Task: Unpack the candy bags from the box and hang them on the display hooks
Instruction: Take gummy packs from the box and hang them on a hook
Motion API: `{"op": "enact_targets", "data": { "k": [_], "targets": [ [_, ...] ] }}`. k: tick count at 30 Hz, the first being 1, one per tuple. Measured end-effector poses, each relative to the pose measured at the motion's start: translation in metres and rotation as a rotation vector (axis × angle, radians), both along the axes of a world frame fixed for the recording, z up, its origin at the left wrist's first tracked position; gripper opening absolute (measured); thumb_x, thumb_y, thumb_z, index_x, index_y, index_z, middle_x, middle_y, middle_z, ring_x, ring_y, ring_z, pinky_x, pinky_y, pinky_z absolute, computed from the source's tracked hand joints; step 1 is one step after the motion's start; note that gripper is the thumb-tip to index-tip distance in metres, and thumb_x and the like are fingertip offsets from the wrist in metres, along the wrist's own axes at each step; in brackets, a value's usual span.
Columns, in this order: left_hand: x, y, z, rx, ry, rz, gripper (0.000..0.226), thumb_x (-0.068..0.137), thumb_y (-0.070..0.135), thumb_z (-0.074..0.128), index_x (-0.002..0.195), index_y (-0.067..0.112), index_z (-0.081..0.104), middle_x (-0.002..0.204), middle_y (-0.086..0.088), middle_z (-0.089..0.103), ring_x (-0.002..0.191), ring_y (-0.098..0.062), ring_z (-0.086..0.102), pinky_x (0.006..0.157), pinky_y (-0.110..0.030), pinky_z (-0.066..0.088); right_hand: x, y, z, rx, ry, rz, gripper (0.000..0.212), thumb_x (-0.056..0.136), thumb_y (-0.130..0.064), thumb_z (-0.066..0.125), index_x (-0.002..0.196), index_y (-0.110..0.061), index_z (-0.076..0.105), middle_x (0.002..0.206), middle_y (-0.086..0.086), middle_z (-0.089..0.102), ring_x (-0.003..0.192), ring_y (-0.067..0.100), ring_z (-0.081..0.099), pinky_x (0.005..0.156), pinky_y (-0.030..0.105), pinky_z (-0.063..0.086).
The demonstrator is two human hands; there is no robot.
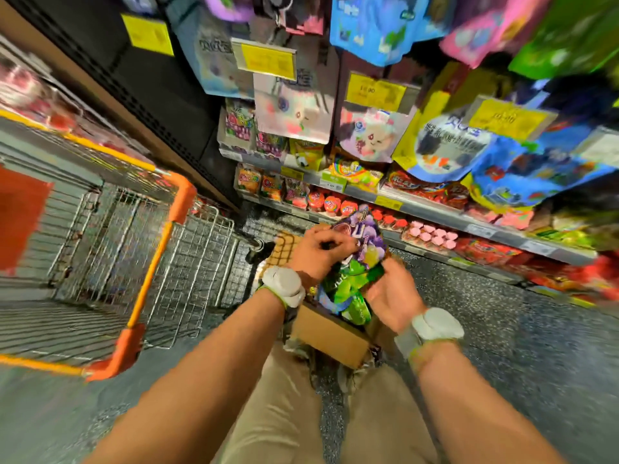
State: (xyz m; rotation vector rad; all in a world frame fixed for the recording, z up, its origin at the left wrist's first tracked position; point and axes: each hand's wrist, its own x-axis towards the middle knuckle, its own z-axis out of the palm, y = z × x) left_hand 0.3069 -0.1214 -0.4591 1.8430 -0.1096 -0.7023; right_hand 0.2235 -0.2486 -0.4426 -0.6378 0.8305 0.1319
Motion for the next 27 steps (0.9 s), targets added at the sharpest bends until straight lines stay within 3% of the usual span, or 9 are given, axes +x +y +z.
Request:
{"op": "enact_targets", "data": {
  "k": [3, 6, 9, 11, 14, 17, 19, 23, 27],
  "targets": [
    [0.003, 0.001, 0.019, -0.103, 0.045, 0.111, 0.025, 0.083, 0.007, 0.074, 0.108, 0.006, 0.071, 0.079, 0.001, 0.059, 0.072, -0.004, 0.054, 0.075, -0.019, 0.047, -0.001, 0.008, 0.025, 0.124, -0.062, -0.061, 0.039, 0.100, -0.032, 0.046, 0.129, -0.010, 0.061, 0.136, 0.016, 0.061, 0.116, 0.028, 0.064, 0.104, 0.046, 0.045],
    [0.003, 0.000, 0.034, -0.194, 0.157, 0.302, 0.050, 0.083, 0.008, 0.075, 0.130, 0.012, 0.056, 0.112, 0.000, 0.065, 0.098, -0.013, 0.062, 0.089, -0.021, 0.052, -0.004, 0.012, 0.037, 0.152, -0.175, -0.025, 0.055, 0.090, -0.023, 0.065, 0.141, -0.007, 0.051, 0.142, 0.018, 0.054, 0.132, 0.036, 0.051, 0.112, 0.057, 0.034],
    [0.006, 0.006, 0.042, -0.240, 0.229, 0.421, 0.068, 0.075, 0.021, 0.082, 0.133, 0.019, 0.048, 0.126, -0.007, 0.062, 0.110, -0.022, 0.063, 0.098, -0.039, 0.052, 0.001, 0.019, 0.054, -0.008, -0.233, 0.062, 0.028, 0.089, 0.003, 0.055, 0.113, -0.010, 0.062, 0.110, 0.004, 0.072, 0.110, 0.029, 0.063, 0.099, 0.052, 0.043],
    [0.010, 0.010, 0.050, -0.225, 0.243, 0.419, 0.072, 0.072, 0.027, 0.084, 0.133, 0.020, 0.045, 0.126, -0.005, 0.062, 0.108, -0.019, 0.063, 0.098, -0.037, 0.050, 0.007, 0.024, 0.069, -0.175, -0.213, 0.104, 0.030, 0.089, 0.009, 0.053, 0.109, -0.012, 0.062, 0.090, -0.004, 0.073, 0.095, 0.022, 0.063, 0.094, 0.046, 0.043],
    [0.018, 0.017, 0.061, -0.165, 0.201, 0.395, 0.068, 0.081, 0.021, 0.078, 0.138, 0.010, 0.043, 0.121, -0.003, 0.060, 0.103, -0.015, 0.059, 0.087, -0.024, 0.045, 0.017, 0.031, 0.082, -0.359, -0.180, 0.130, 0.036, 0.089, 0.008, 0.057, 0.122, -0.004, 0.062, 0.113, 0.017, 0.071, 0.104, 0.036, 0.063, 0.098, 0.057, 0.045],
    [0.032, 0.027, 0.073, -0.174, 0.179, 0.381, 0.035, 0.080, 0.018, 0.079, 0.109, 0.008, 0.064, 0.100, 0.000, 0.070, 0.082, -0.008, 0.066, 0.069, -0.016, 0.048, 0.027, 0.036, 0.094, -0.535, -0.161, 0.126, 0.028, 0.093, 0.004, 0.056, 0.116, -0.008, 0.068, 0.113, 0.018, 0.072, 0.107, 0.037, 0.066, 0.099, 0.063, 0.047],
    [0.041, 0.035, 0.078, -0.230, 0.206, 0.352, 0.017, 0.075, 0.017, 0.083, 0.084, 0.009, 0.071, 0.082, -0.003, 0.074, 0.070, -0.011, 0.069, 0.066, -0.025, 0.054, 0.034, 0.039, 0.100, -0.597, -0.176, 0.121, 0.025, 0.093, -0.001, 0.059, 0.114, -0.010, 0.069, 0.113, 0.015, 0.072, 0.111, 0.036, 0.065, 0.102, 0.060, 0.046],
    [0.065, 0.050, 0.067, -0.235, 0.233, 0.322, 0.068, 0.049, 0.050, 0.094, 0.095, 0.004, 0.072, 0.096, -0.016, 0.074, 0.087, -0.031, 0.071, 0.081, -0.057, 0.056, 0.047, 0.042, 0.109, -0.663, -0.187, 0.034, 0.058, 0.085, -0.021, 0.073, 0.134, 0.002, 0.055, 0.134, 0.019, 0.061, 0.127, 0.031, 0.056, 0.112, 0.052, 0.040],
    [0.068, 0.064, 0.108, -0.328, 0.271, 0.226, 0.025, 0.066, 0.024, 0.085, 0.083, 0.011, 0.072, 0.079, -0.006, 0.071, 0.065, -0.019, 0.066, 0.064, -0.032, 0.055, 0.052, 0.033, 0.121, -0.704, -0.148, -0.048, 0.028, 0.087, -0.007, 0.072, 0.112, 0.002, 0.068, 0.109, 0.016, 0.072, 0.103, 0.028, 0.066, 0.105, 0.047, 0.047]
  ]
}}
